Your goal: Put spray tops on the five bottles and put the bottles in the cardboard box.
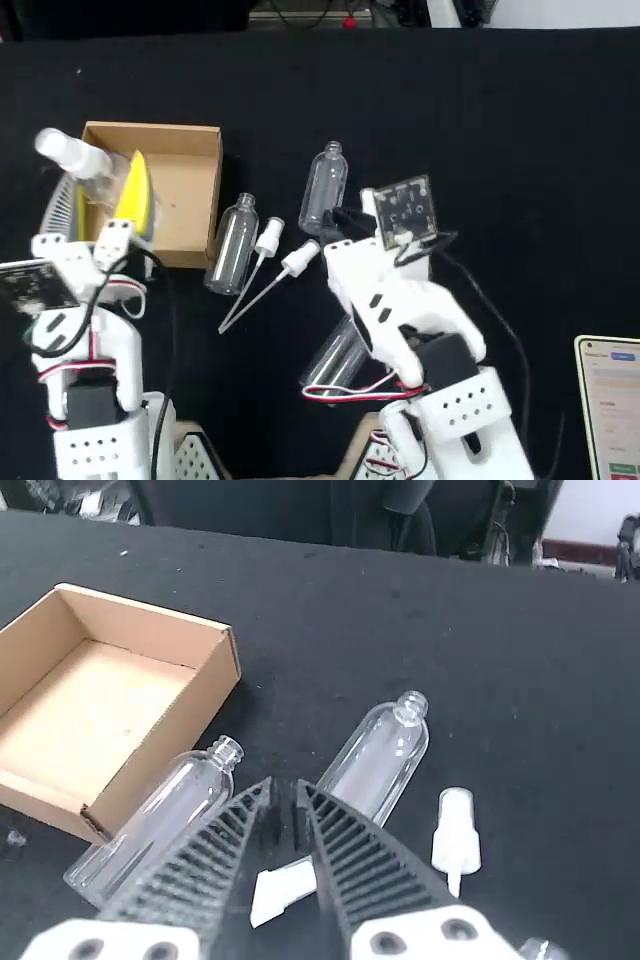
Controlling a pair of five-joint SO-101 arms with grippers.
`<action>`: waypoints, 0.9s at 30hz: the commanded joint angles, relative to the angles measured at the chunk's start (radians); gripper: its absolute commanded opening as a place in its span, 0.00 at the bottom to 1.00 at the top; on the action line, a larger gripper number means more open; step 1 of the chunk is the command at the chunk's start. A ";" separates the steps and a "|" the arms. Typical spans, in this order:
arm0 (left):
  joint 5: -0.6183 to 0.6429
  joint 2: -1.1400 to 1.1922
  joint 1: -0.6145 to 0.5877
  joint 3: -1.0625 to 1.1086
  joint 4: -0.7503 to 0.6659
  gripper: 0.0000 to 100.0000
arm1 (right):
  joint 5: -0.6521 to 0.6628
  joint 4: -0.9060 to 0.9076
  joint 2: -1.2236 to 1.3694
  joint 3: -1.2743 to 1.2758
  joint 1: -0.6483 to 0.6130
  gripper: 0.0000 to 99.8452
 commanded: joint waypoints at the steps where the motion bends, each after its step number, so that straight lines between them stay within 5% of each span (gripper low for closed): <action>1: -0.051 0.265 -0.021 -0.226 -0.132 0.16 | -0.026 -0.077 -0.048 0.050 0.014 0.03; 8: -0.141 0.755 -0.025 -0.473 -0.232 0.16 | -0.026 -0.091 -0.091 0.091 0.014 0.03; 27: -0.236 1.370 -0.071 -0.421 -0.819 0.16 | -0.020 -0.091 -0.094 0.093 0.015 0.03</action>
